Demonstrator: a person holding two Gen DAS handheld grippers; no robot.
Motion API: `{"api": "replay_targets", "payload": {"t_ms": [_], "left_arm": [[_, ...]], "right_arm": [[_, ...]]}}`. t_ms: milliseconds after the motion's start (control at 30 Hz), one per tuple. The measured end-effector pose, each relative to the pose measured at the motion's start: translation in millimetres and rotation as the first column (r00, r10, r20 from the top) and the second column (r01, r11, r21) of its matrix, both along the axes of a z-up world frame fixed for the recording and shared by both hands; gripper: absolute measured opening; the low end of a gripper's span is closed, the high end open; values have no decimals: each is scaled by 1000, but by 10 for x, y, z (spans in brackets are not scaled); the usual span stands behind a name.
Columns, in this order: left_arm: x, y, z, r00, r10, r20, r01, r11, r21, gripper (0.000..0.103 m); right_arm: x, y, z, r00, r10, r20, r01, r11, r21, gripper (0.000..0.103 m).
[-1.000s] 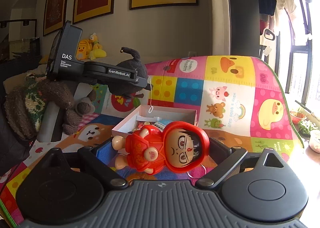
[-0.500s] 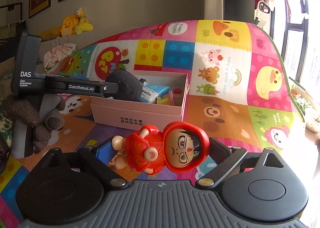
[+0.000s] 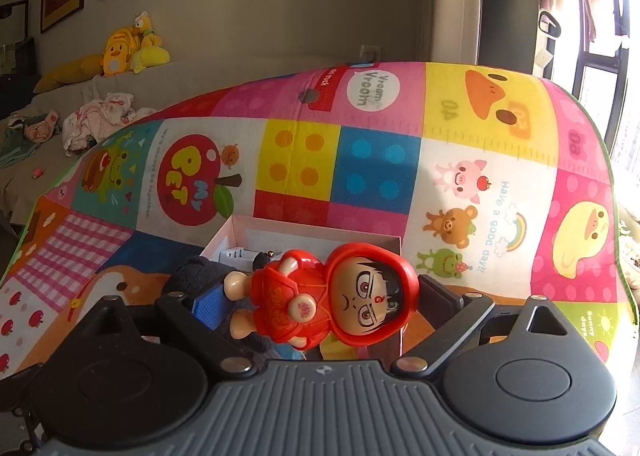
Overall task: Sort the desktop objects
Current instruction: 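Drop the plush cat into the pink box with left tool while right tool drops the doll in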
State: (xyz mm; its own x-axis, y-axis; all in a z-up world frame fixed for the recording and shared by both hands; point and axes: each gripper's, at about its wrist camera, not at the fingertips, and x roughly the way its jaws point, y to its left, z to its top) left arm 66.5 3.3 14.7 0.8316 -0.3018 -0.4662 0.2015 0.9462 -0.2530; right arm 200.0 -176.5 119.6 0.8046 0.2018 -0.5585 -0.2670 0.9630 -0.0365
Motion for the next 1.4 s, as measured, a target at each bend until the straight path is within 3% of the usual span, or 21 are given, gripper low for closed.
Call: {"api": "replay_targets", "payload": {"t_ms": [167, 333, 567, 700, 733, 800, 867, 1167, 1400], "left_arm": [[8, 44, -59, 1000, -4, -28, 4, 1000, -18, 100], [37, 102, -70, 999, 7, -50, -9, 999, -43, 100], [50, 87, -91, 998, 2, -62, -5, 999, -39, 101], [47, 44, -95, 998, -4, -59, 3, 1000, -23, 101], [48, 41, -98, 998, -5, -60, 4, 1000, -21, 101], [52, 42, -103, 998, -5, -62, 3, 1000, -24, 101], [52, 54, -107, 998, -4, -64, 2, 1000, -31, 101], [46, 58, -105, 998, -9, -62, 7, 999, -33, 102], [40, 45, -110, 998, -8, -60, 7, 1000, -17, 102]], "right_arm": [[590, 178, -206, 994, -56, -89, 55, 998, -8, 95], [829, 199, -424, 981, -72, -178, 71, 997, -9, 95], [485, 143, -95, 998, -18, -57, 22, 997, 71, 101], [323, 307, -28, 995, 69, -70, -60, 991, 120, 102], [297, 377, -54, 994, 84, -77, -75, 991, 112, 101], [257, 527, -129, 990, 107, -88, -102, 993, 63, 83], [205, 649, -224, 986, 137, -94, -138, 990, 1, 72], [-235, 339, -308, 972, 203, -115, -219, 965, -146, 76], [-236, 171, -328, 978, 166, -126, -178, 980, -92, 77]]}}
